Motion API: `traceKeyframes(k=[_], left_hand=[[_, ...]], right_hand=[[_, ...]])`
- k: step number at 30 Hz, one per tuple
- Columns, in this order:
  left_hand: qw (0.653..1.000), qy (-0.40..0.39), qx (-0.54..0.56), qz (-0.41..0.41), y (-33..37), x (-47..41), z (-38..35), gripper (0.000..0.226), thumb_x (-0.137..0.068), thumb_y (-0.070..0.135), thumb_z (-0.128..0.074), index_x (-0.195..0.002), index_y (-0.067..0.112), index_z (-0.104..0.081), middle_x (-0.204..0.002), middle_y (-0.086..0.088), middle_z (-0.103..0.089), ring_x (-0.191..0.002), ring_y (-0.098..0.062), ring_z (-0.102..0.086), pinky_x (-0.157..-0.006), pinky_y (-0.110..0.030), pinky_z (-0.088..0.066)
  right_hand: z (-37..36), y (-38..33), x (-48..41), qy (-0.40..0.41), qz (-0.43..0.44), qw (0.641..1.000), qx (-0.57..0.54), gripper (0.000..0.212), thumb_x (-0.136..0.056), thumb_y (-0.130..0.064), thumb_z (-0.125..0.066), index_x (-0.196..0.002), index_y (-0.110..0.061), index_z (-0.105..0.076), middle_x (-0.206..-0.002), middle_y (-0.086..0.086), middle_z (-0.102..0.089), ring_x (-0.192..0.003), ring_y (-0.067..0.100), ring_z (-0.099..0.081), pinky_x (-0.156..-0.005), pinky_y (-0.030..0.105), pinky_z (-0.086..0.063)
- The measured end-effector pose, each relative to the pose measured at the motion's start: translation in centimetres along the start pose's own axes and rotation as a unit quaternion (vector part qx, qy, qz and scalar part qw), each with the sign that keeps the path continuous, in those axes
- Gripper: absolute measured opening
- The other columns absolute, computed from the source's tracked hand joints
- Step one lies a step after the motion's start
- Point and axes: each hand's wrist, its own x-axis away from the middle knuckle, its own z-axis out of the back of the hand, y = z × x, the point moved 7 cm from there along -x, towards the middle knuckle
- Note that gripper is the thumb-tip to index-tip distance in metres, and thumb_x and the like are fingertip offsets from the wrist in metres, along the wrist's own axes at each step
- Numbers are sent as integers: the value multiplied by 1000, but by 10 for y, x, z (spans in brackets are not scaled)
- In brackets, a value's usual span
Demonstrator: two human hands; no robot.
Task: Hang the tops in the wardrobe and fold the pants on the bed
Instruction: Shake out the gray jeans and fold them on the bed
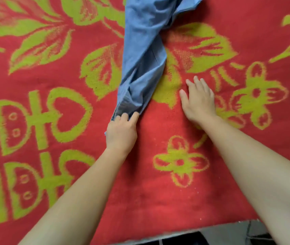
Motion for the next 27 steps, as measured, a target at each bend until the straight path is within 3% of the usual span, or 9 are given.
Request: traceKeyframes(k=[4,9,12,15,18,20,22,25,27], left_hand=[[999,-19,33,-1,-3,72,6,27,-67,3,-70,-92,11,-70,-67,-10,-60,-59,-34,-62,-46,-35,-44],[988,-100,108,42,-10,150,-10,15,-82,15,-56,-94,18,-63,-80,-7,-70,-73,-36,-67,-53,-37,-44],[958,-156,219,97,-20,173,-23,22,-83,28,-48,-94,23,-67,-89,-9,-74,-84,-37,-67,-68,-40,-50],[890,-110,379,228,-42,175,-18,35,-78,34,-38,-80,18,-69,-78,-7,-73,-79,-32,-67,-74,-42,-52],[869,23,386,309,-64,149,4,24,-84,28,-43,-85,18,-64,-82,-4,-71,-82,-30,-65,-77,-40,-50],[861,52,393,318,-68,116,16,20,-89,26,-48,-99,17,-62,-91,-1,-69,-89,-27,-63,-80,-35,-46],[849,46,418,320,-65,79,20,23,-93,27,-52,-110,13,-60,-97,2,-65,-97,-24,-63,-84,-31,-43],[840,14,449,305,-46,30,24,34,-97,37,-51,-120,12,-58,-100,6,-60,-104,-20,-60,-84,-26,-38],[827,-2,480,292,-27,6,27,44,-97,45,-51,-128,14,-55,-106,6,-59,-109,-18,-58,-89,-26,-40]], right_hand=[[-2,-32,32,-25,-68,986,-148,57,-103,-49,-42,-144,-9,-47,-146,18,-49,-136,34,-42,-113,38,-28],[-23,-69,50,-94,-161,936,-298,84,-89,-65,-58,-150,-10,-38,-148,13,-48,-138,28,-43,-110,33,-32],[-39,-89,79,-189,-88,952,-224,74,-87,-33,-71,-151,-15,-37,-138,12,-59,-129,30,-53,-103,31,-40],[-44,-93,114,-180,0,968,-173,63,-86,-10,-55,-148,-22,-45,-126,12,-66,-119,33,-58,-96,30,-42],[-46,-75,138,-178,6,972,-150,55,-81,-6,-54,-134,-22,-60,-115,9,-71,-110,30,-62,-86,27,-43],[-46,-61,150,-185,11,976,-112,28,-79,-7,-57,-104,-15,-67,-95,12,-69,-98,35,-62,-70,30,-35],[-42,-52,160,-180,35,980,-77,4,-79,-7,-59,-82,-10,-61,-85,18,-61,-90,39,-60,-67,35,-31],[-44,-48,184,-222,140,965,-13,13,-83,-12,-63,-90,-3,-69,-96,21,-62,-95,39,-59,-78,40,-40],[-47,-45,207,-273,206,940,15,13,-82,-13,-65,-88,-6,-73,-95,18,-66,-93,39,-62,-74,38,-41]])
